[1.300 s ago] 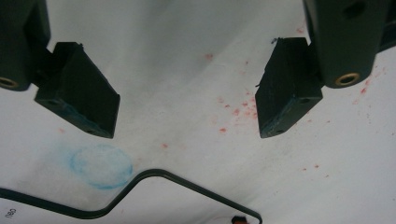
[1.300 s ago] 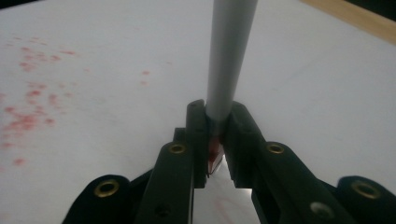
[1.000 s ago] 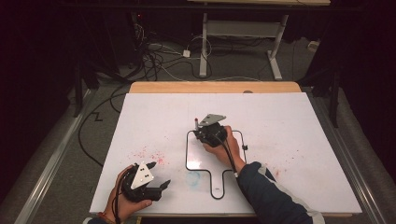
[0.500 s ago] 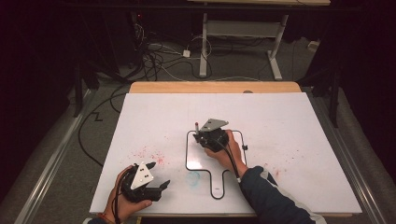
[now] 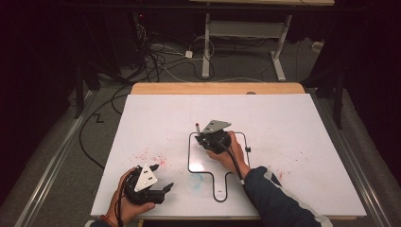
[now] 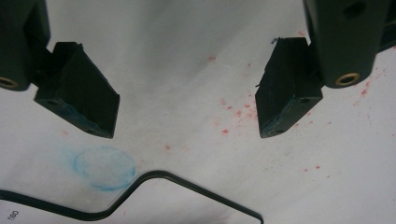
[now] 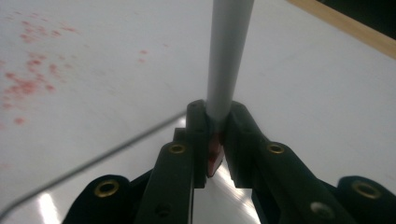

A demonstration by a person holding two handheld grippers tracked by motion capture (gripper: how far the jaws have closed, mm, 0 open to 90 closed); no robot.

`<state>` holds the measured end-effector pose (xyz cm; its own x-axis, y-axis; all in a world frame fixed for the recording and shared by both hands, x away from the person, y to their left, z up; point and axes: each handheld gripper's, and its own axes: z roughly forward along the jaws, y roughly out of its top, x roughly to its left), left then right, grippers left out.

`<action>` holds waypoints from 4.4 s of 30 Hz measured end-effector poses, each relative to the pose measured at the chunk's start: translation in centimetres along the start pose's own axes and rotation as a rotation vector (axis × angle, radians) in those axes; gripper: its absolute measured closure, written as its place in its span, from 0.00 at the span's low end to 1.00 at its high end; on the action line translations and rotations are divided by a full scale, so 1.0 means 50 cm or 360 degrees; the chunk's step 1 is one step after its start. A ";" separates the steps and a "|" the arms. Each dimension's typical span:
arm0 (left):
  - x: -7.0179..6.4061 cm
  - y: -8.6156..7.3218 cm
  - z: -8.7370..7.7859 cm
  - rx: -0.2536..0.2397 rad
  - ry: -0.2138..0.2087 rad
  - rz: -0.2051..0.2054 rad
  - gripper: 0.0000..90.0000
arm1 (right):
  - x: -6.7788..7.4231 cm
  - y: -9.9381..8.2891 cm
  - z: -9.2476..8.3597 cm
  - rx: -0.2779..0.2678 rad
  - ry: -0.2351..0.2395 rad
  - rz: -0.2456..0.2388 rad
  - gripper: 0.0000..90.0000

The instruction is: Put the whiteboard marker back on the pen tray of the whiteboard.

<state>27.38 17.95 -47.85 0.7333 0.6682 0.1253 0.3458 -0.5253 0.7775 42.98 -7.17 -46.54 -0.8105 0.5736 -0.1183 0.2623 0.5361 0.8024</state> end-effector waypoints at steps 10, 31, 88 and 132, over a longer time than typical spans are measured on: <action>0.004 -0.001 -0.004 -0.0018 -0.0006 0.0004 0.23 | 0.009 0.010 0.002 0.0072 -0.0061 -0.0064 0.91; 0.003 0.004 0.004 -0.0003 -0.0028 0.0019 0.23 | 0.032 -0.001 0.003 -0.0016 0.0041 -0.0059 0.91; 0.002 0.010 0.010 -0.0004 -0.0045 0.0035 0.23 | -0.045 -0.028 -0.025 0.0028 -0.0148 -0.0023 0.91; 0.006 0.009 0.012 -0.0008 -0.0042 0.0025 0.23 | -0.173 -0.090 -0.164 0.0050 -0.0209 0.0290 0.91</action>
<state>28.10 17.60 -47.85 0.7539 0.6458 0.1212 0.3315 -0.5330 0.7785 44.52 -19.60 -44.32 -0.6736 0.7374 -0.0499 0.4160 0.4341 0.7990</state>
